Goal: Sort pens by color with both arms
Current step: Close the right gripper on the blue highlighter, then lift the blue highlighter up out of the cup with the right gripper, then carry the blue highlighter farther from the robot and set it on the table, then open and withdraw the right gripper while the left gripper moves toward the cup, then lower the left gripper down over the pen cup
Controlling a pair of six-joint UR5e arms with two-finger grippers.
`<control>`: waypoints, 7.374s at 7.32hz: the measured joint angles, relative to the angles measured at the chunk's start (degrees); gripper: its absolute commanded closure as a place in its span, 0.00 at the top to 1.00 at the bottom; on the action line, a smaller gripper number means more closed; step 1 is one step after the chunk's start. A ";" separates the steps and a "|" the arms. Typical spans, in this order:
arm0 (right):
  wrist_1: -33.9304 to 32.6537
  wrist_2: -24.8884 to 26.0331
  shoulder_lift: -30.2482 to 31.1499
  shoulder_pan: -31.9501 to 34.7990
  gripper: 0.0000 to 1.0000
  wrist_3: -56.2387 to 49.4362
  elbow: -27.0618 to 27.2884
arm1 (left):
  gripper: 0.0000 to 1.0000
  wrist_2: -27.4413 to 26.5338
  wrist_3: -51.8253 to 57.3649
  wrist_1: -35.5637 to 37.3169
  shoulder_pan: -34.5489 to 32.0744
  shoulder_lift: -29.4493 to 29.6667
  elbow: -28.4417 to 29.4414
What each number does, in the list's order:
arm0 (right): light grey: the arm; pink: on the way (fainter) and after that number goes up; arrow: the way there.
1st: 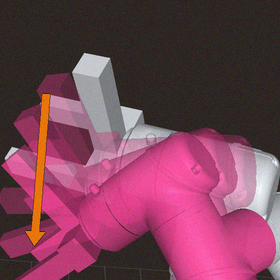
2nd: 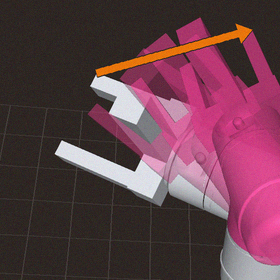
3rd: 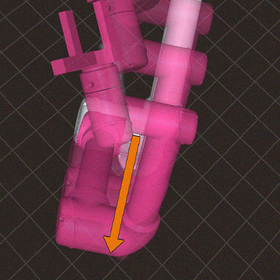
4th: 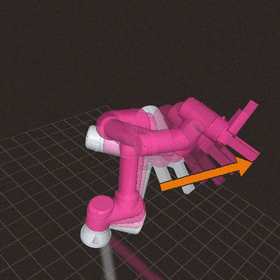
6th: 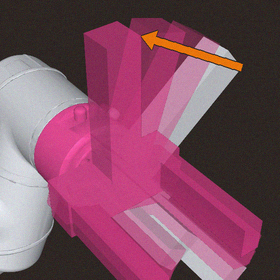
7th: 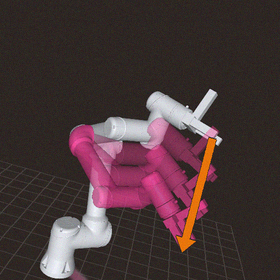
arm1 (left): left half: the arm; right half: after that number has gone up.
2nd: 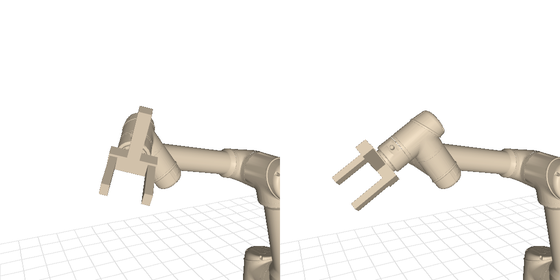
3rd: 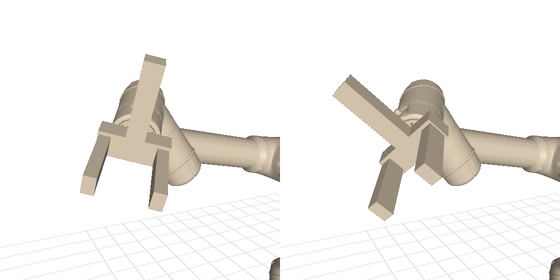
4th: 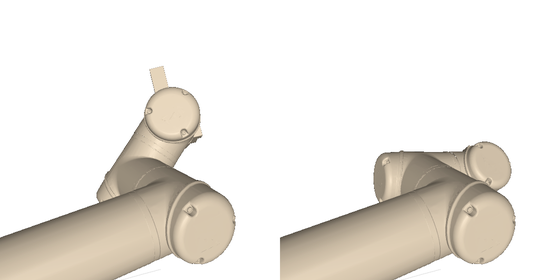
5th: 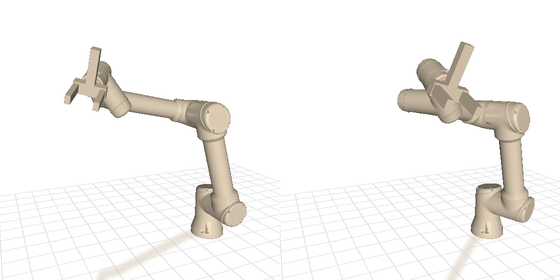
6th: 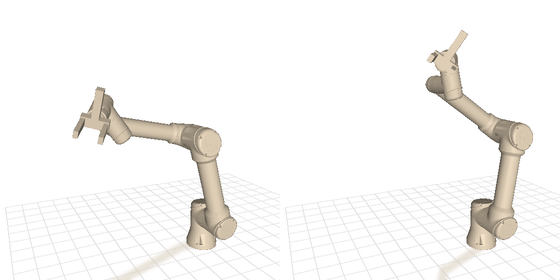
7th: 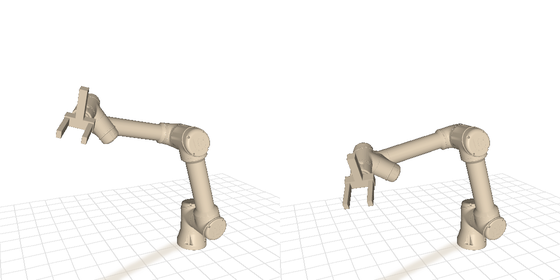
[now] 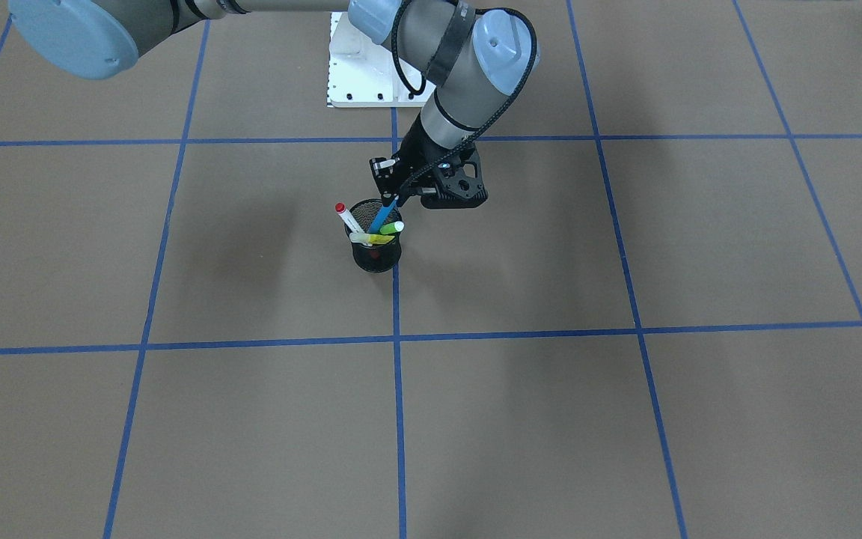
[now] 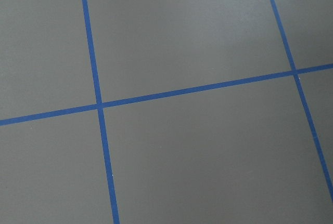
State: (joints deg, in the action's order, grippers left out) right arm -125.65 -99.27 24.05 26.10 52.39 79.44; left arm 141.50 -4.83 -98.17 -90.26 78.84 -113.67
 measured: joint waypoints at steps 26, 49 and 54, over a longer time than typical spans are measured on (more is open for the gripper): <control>56.25 3.76 24.39 21.53 0.13 -3.67 -0.15 | 1.00 -14.60 -66.72 16.67 39.28 47.33 0.91; 45.04 -32.04 34.01 38.10 0.98 -27.11 1.17 | 1.00 -15.57 -86.07 26.66 49.36 72.68 26.87; 44.88 -32.92 34.97 38.67 0.98 -26.61 1.79 | 1.00 -15.53 -90.54 24.46 53.74 78.81 41.55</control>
State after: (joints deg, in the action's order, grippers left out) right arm -80.77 -132.19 59.02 64.77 25.78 81.23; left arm 125.98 -95.37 -73.71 -36.52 157.65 -72.12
